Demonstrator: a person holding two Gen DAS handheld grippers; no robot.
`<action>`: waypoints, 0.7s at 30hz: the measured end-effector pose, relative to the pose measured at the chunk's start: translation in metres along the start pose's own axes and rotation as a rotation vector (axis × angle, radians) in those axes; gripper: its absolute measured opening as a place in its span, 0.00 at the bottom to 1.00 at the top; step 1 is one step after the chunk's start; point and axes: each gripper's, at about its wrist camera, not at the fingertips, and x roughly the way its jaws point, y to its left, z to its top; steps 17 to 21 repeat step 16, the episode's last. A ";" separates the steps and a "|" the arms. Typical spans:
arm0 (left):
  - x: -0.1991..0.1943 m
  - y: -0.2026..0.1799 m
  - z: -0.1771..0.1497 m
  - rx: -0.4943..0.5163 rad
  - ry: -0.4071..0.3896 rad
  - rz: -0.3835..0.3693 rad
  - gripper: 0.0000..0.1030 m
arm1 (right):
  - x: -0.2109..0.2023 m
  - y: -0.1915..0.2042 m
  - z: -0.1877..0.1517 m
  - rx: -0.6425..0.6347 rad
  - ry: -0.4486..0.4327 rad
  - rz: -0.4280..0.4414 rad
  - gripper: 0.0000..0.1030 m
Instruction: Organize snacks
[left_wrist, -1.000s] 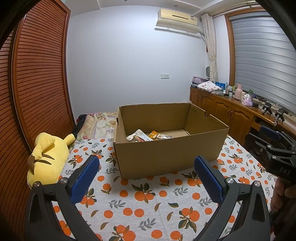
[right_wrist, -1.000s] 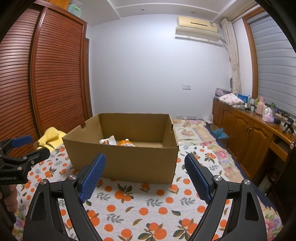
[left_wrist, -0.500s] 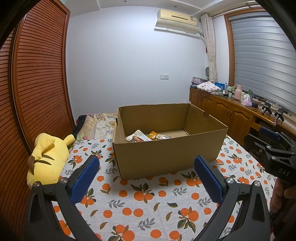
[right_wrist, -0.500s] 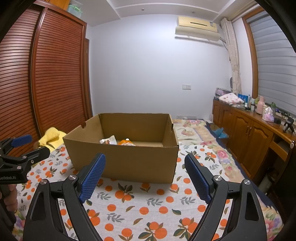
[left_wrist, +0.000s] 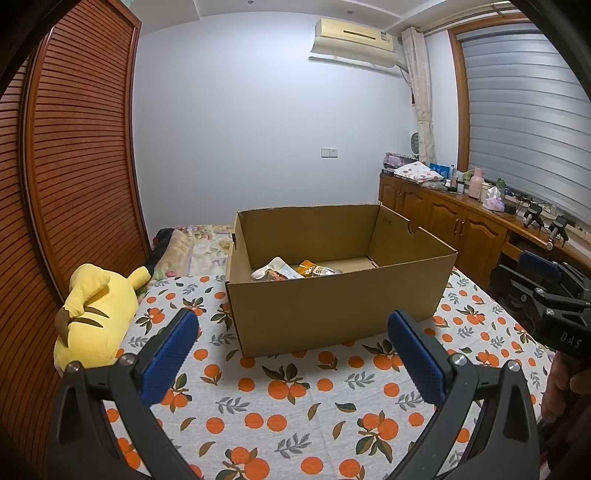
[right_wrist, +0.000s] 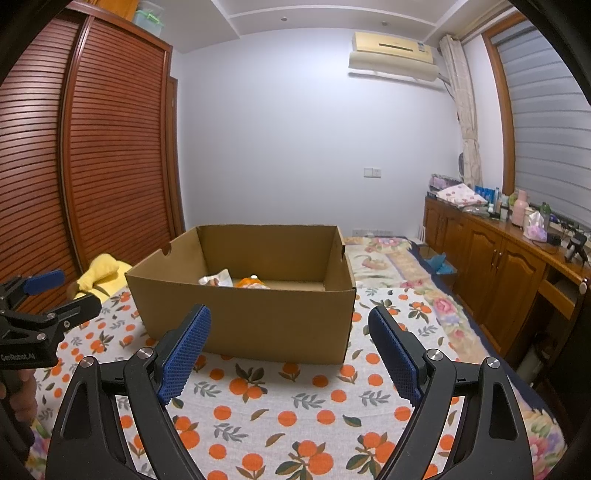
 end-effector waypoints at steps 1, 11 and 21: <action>0.000 0.001 -0.001 -0.001 0.000 -0.001 1.00 | 0.000 0.000 0.000 0.001 -0.001 0.000 0.87; 0.001 0.001 -0.001 -0.002 -0.001 -0.001 1.00 | 0.000 0.000 0.000 0.001 0.000 0.000 0.87; 0.001 0.002 -0.002 -0.004 -0.001 0.000 1.00 | 0.000 0.000 0.000 0.000 0.000 0.000 0.87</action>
